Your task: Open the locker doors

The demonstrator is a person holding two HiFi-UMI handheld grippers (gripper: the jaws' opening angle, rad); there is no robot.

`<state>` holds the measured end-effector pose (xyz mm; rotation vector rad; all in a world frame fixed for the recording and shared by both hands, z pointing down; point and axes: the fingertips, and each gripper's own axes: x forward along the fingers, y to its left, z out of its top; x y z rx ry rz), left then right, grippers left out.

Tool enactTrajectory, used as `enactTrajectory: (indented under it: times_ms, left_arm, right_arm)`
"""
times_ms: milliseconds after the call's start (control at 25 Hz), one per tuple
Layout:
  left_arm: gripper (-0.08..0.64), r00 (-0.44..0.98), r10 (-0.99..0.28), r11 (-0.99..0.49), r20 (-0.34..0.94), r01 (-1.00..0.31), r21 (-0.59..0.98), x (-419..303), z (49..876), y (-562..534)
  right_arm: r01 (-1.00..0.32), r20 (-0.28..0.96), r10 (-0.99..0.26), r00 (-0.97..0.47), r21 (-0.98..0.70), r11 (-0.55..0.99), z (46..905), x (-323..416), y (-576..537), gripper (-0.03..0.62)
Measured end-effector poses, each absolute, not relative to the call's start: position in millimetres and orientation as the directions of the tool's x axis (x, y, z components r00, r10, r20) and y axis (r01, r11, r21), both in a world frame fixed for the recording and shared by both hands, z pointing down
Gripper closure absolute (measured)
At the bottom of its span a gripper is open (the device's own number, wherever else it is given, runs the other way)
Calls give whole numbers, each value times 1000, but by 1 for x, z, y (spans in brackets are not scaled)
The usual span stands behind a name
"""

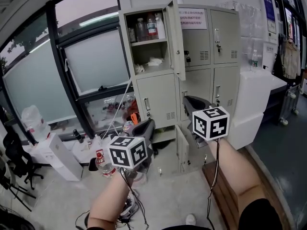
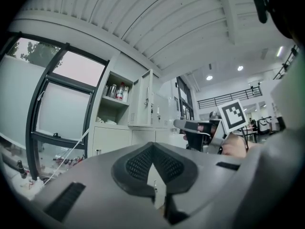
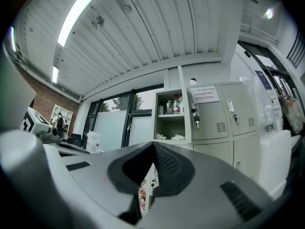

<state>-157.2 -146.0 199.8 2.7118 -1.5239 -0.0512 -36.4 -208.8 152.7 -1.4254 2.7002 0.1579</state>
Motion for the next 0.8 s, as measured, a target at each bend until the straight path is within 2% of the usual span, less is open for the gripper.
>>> enactTrajectory:
  times_ms: [800]
  left_arm:
    - [561, 533, -846, -534, -35, -844, 54, -158, 193, -129]
  right_arm:
    - [-827, -107, -821, -561, 35, 560, 159, -35, -190, 591]
